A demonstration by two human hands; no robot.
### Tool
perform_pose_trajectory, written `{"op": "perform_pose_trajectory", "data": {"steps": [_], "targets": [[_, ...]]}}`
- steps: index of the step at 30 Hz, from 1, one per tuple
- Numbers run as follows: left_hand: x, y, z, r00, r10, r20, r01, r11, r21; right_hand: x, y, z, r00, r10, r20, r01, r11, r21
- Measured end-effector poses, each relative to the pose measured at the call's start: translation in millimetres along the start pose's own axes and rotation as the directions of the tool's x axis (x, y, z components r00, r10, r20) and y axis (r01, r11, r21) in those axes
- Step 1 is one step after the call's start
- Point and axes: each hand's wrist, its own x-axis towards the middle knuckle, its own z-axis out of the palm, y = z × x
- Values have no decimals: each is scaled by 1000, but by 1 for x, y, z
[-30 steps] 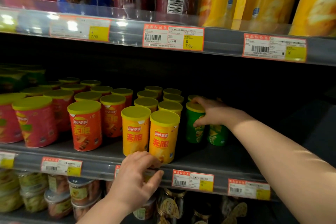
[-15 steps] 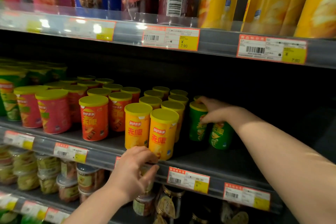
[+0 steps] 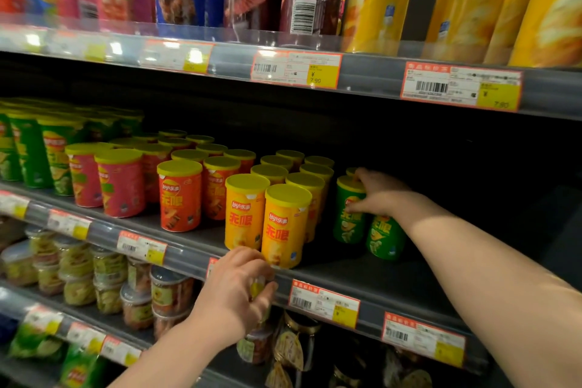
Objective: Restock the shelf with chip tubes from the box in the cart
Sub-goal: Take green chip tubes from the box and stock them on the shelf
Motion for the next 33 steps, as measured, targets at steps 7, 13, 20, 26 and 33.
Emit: {"op": "perform_pose_trajectory", "data": {"steps": [7, 13, 20, 26, 33], "targets": [[-8, 2, -8, 998, 1, 62, -5, 998, 66, -14, -3, 4, 1000, 7, -31, -10, 995, -97], [-16, -2, -25, 991, -4, 137, -19, 985, 172, -47, -17, 2, 991, -62, -118, 35, 975, -218], [-44, -6, -55, 933, -116, 342, -16, 933, 359, -106, -50, 11, 986, -131, -101, 102, 963, -248], [-86, -18, -89, 899, -132, 417, -50, 916, 399, -160, -107, 28, 971, -234, 55, 240, 946, -219], [-155, -45, -130, 846, -240, 476, -14, 883, 470, -210, -186, 74, 907, -375, 189, 406, 898, -168]]}}
